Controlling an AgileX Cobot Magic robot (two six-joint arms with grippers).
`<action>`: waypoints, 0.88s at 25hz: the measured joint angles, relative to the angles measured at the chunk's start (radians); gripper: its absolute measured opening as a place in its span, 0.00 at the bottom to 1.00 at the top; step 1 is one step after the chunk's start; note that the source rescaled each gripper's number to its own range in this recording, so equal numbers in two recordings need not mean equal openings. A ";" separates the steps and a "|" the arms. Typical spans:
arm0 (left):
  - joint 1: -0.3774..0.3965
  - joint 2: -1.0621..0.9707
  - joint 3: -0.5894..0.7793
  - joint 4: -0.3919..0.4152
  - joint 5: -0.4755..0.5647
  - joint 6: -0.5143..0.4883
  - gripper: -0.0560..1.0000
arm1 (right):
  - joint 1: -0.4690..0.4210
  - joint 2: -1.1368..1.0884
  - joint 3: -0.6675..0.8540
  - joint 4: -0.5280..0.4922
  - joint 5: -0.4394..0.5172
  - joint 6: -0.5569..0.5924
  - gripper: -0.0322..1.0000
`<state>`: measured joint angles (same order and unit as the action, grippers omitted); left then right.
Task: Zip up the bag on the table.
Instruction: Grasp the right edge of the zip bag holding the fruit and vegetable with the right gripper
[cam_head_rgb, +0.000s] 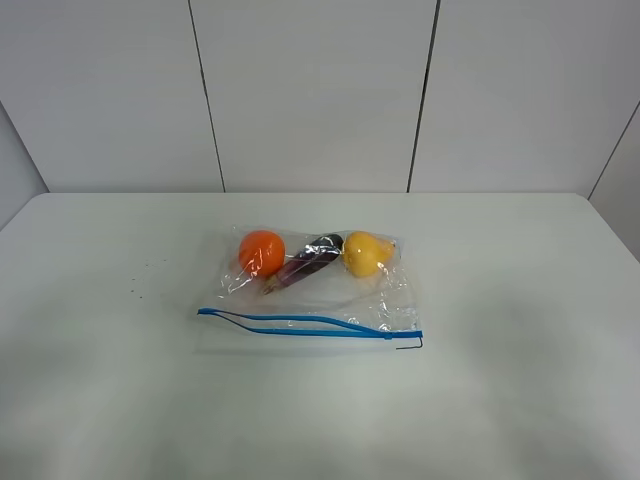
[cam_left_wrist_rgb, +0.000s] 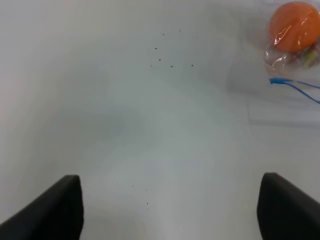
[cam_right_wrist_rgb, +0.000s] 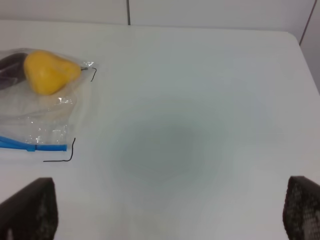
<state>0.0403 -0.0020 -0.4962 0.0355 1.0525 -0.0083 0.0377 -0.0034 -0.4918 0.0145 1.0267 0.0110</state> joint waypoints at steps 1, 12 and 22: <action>0.000 0.000 0.000 0.000 0.000 0.000 1.00 | 0.000 0.000 0.000 0.000 0.000 0.000 1.00; 0.000 0.000 0.000 0.000 0.000 0.000 1.00 | 0.000 0.061 -0.024 0.001 -0.030 0.000 1.00; 0.000 0.000 0.000 0.000 0.000 0.000 1.00 | 0.000 0.705 -0.348 0.069 -0.163 -0.011 1.00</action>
<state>0.0403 -0.0020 -0.4962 0.0355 1.0525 -0.0083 0.0377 0.7018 -0.8400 0.0831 0.8639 0.0000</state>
